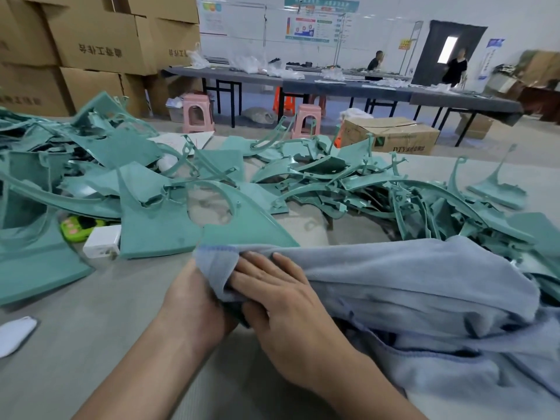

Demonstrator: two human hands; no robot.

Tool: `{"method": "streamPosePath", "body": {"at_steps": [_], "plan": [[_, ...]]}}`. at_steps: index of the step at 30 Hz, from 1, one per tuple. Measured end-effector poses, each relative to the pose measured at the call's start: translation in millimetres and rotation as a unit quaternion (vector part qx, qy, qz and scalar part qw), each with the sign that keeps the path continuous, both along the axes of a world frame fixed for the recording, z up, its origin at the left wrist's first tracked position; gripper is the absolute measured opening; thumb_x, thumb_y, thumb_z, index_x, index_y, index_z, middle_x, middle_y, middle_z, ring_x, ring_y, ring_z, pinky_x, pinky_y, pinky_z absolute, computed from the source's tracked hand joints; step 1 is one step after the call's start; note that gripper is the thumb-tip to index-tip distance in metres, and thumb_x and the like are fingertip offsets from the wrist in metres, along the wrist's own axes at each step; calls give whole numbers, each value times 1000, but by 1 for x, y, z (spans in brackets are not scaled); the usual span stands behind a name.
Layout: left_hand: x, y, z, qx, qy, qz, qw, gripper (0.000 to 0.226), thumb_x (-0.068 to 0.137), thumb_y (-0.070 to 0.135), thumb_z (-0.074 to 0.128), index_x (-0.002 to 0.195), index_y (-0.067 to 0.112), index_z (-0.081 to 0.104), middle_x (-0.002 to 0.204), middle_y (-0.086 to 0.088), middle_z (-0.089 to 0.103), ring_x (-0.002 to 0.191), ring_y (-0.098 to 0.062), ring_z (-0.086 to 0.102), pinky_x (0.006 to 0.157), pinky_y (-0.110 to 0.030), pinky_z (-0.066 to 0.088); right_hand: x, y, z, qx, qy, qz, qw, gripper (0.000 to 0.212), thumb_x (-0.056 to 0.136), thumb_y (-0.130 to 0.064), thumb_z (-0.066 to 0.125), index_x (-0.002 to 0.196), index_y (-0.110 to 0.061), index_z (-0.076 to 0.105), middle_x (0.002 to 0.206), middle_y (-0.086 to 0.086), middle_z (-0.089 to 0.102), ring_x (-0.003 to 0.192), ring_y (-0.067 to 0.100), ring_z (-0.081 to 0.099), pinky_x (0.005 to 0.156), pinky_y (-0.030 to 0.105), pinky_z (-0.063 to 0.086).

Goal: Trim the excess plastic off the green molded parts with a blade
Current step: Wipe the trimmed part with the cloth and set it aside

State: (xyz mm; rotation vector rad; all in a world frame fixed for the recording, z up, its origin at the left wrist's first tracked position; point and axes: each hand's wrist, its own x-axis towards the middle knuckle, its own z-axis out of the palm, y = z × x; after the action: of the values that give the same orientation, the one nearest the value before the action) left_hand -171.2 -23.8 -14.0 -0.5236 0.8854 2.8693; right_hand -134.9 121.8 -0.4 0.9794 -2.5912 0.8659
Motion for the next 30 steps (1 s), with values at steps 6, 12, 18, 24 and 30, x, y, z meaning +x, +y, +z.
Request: {"method": "streamPosePath", "body": {"at_steps": [6,12,18,24,30], "plan": [[7,7,10,16,115,-166,979,78,96,71,36,139,11,61,147,-17,55,133,-33,56,106,-49,49,-14,8,-1,10,-48,-124,991,65,106,-47,38,157,-47,-2,159,-32,-13,146,-14,-21,123,27,-14],[19,24,11,25,91,-146,985,65,91,60,48,125,9,72,136,-19,63,121,-32,65,93,-45,58,6,6,13,114,2,-165,980,59,100,-53,25,152,-30,38,159,-9,44,146,4,35,124,38,-14],[10,-4,13,24,13,-219,975,93,84,76,49,116,-8,71,125,-20,69,109,-31,71,74,-41,62,20,-6,2,67,72,-90,991,37,93,-29,48,123,-30,70,142,-7,62,137,15,52,126,44,15],[11,15,18,85,76,-219,969,56,90,43,64,120,-4,71,122,-20,71,111,-31,70,90,-43,59,-9,5,0,52,71,-136,987,43,100,-29,48,142,-32,58,159,-1,45,152,22,33,124,42,14],[15,22,8,-96,91,-112,985,45,95,37,53,127,9,70,128,-17,69,116,-34,68,98,-46,52,-19,25,6,-28,-3,-249,968,41,109,-40,38,150,-43,40,165,-8,30,150,21,27,113,41,38]]}}
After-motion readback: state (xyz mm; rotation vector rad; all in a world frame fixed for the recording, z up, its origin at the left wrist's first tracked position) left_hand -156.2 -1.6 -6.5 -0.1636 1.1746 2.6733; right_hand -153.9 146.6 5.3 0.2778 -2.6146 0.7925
